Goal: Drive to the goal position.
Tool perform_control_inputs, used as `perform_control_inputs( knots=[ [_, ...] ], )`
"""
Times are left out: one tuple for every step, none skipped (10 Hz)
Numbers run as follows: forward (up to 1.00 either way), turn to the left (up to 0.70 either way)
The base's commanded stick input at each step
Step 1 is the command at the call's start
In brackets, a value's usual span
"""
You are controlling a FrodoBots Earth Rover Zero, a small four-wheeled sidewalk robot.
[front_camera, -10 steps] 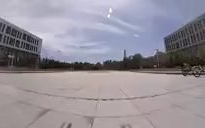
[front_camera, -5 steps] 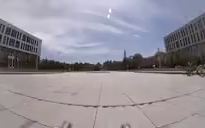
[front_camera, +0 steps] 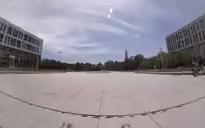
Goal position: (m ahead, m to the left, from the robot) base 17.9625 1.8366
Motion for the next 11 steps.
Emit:
perform_control_inputs(
  knots=[
    [0.7, 0.0],
    [0.7, 0.0],
    [0.7, 0.0],
    [0.7, 0.0],
    [0.7, 0.0],
    [0.7, 0.0],
    [0.7, 0.0],
    [0.7, 0.0],
    [0.7, 0.0],
    [0.7, 0.0],
    [0.7, 0.0]
  ],
)
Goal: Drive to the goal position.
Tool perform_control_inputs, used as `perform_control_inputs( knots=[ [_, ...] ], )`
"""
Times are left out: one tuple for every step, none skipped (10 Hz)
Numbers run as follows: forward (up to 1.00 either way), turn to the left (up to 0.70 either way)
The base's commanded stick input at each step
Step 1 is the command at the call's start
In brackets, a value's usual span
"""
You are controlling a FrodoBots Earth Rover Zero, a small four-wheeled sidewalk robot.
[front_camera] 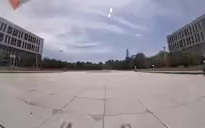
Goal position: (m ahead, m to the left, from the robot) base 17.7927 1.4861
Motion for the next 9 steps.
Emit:
perform_control_inputs(
  knots=[
    [0.7, 0.0],
    [0.7, 0.0],
    [0.7, 0.0],
    [0.7, 0.0],
    [0.7, 0.0],
    [0.7, 0.0],
    [0.7, 0.0],
    [0.7, 0.0],
    [0.7, 0.0]
  ],
)
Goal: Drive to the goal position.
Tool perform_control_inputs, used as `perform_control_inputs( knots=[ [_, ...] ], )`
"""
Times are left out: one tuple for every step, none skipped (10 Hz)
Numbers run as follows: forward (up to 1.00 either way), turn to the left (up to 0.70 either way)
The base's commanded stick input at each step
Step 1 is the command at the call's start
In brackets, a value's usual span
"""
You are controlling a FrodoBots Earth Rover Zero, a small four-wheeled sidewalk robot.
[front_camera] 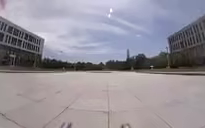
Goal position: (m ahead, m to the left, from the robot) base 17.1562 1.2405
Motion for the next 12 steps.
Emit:
perform_control_inputs(
  knots=[
    [0.7, 0.0],
    [0.7, -0.01],
    [0.7, -0.02],
    [0.7, -0.02],
    [0.7, -0.02],
    [0.7, -0.02],
    [0.7, -0.02],
    [0.7, -0.01],
    [0.7, 0.0],
    [0.7, 0.0],
    [0.7, 0.0],
    [0.7, 0.0]
  ],
)
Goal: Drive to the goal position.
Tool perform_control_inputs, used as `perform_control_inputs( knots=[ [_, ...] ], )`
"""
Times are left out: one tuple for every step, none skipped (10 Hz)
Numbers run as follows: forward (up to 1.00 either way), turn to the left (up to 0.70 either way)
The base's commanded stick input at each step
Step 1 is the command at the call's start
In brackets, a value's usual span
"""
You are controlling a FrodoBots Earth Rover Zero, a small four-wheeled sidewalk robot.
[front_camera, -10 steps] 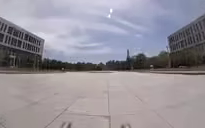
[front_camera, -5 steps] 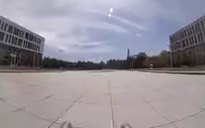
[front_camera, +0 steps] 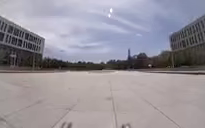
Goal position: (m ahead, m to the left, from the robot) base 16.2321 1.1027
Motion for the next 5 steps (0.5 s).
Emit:
perform_control_inputs(
  knots=[
    [0.7, 0.0],
    [0.7, 0.0],
    [0.7, 0.0],
    [0.7, 0.0],
    [0.7, 0.0]
  ],
)
